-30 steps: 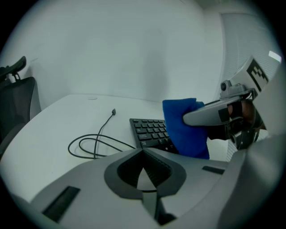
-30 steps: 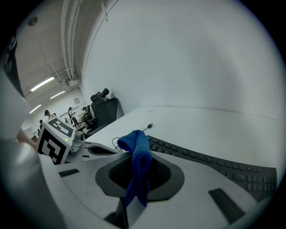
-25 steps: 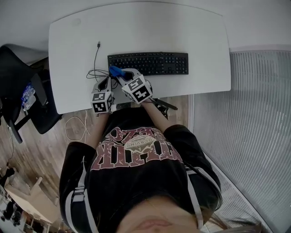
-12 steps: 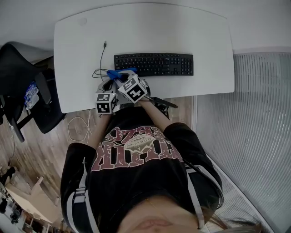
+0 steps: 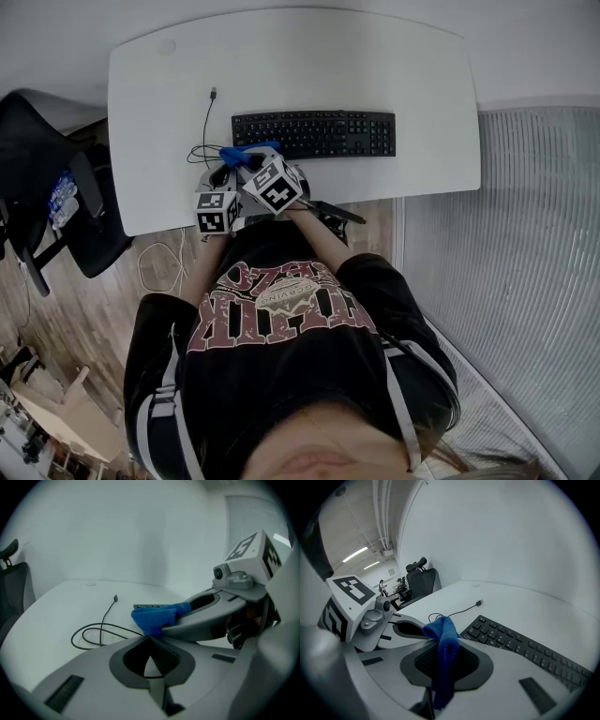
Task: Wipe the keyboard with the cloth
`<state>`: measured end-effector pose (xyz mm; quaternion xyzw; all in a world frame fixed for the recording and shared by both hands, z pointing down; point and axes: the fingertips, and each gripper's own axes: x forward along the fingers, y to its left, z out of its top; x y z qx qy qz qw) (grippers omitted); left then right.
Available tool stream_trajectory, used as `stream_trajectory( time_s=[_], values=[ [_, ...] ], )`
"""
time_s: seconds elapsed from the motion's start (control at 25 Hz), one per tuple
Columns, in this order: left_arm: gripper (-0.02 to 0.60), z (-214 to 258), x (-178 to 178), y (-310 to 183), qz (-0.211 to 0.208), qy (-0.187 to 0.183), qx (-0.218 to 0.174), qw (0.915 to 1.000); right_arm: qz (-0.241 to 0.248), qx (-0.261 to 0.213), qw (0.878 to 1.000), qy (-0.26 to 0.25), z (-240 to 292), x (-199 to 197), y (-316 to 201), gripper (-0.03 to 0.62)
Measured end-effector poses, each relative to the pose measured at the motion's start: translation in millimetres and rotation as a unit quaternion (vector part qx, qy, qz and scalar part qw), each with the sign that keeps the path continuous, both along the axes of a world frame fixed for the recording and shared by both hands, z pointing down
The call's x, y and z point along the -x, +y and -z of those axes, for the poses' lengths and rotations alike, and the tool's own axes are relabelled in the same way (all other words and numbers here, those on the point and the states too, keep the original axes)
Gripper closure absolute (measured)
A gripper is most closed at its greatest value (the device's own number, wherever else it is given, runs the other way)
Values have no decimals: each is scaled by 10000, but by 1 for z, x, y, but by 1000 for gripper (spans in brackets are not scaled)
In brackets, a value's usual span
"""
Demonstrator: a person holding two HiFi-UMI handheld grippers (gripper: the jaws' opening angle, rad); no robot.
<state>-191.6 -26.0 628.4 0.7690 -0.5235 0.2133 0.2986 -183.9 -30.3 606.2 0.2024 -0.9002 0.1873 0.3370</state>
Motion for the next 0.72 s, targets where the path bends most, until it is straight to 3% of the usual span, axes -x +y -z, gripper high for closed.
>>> stream_trajectory(
  time_s=[0.72],
  values=[
    [552, -6, -4, 0, 1, -89, 114, 9999, -406, 54, 9992, 1, -2, -33, -11, 530]
  ],
)
